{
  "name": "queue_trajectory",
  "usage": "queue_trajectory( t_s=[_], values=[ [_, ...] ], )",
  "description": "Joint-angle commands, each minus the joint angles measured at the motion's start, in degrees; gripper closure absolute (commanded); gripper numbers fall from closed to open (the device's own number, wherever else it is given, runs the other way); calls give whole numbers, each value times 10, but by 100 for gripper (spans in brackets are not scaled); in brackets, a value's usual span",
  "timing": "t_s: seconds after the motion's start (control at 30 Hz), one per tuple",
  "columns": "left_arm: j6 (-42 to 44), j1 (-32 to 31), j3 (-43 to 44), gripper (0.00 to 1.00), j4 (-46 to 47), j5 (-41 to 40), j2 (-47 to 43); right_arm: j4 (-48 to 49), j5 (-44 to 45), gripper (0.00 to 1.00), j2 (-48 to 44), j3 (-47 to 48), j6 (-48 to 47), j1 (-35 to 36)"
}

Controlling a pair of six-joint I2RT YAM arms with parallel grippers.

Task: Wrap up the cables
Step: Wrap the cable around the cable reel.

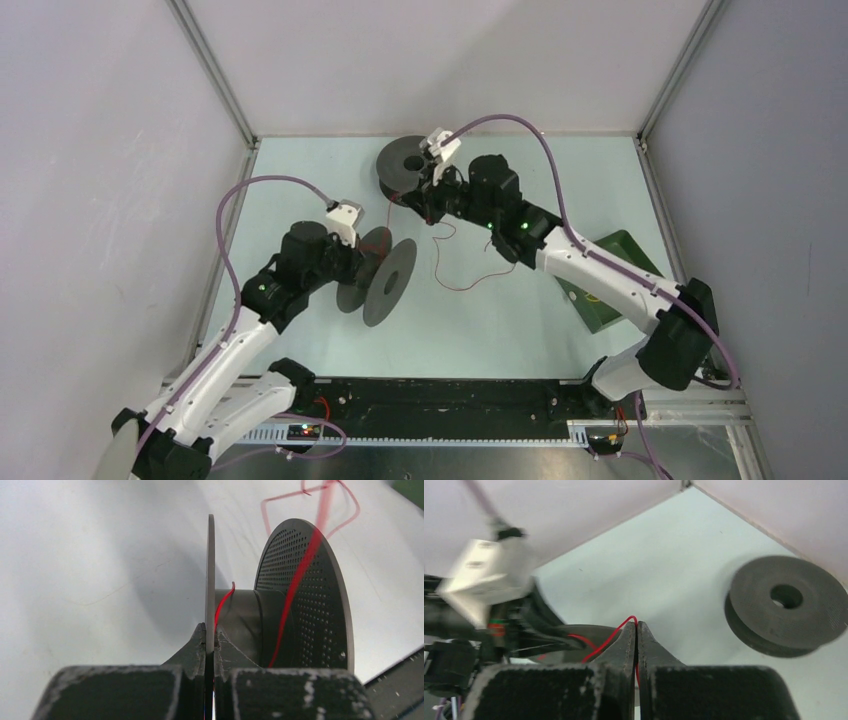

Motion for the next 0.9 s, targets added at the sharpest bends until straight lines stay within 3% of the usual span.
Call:
queue_trajectory(
  t_s=[0.0,0.23,0.5,0.87],
  values=[
    [24,-4,10,100,22,103,-34,-17,-66,100,18,12,4,-42],
    [-13,18,46,100,-7,130,-61,39,-122,100,14,-103,54,-87],
    [-107,115,72,100,-12,205,-73,163,-240,100,28,-184,73,-110],
    [-181,145,103,100,-10,185,-86,337,-321,90,92,-250,123,-126]
  ],
)
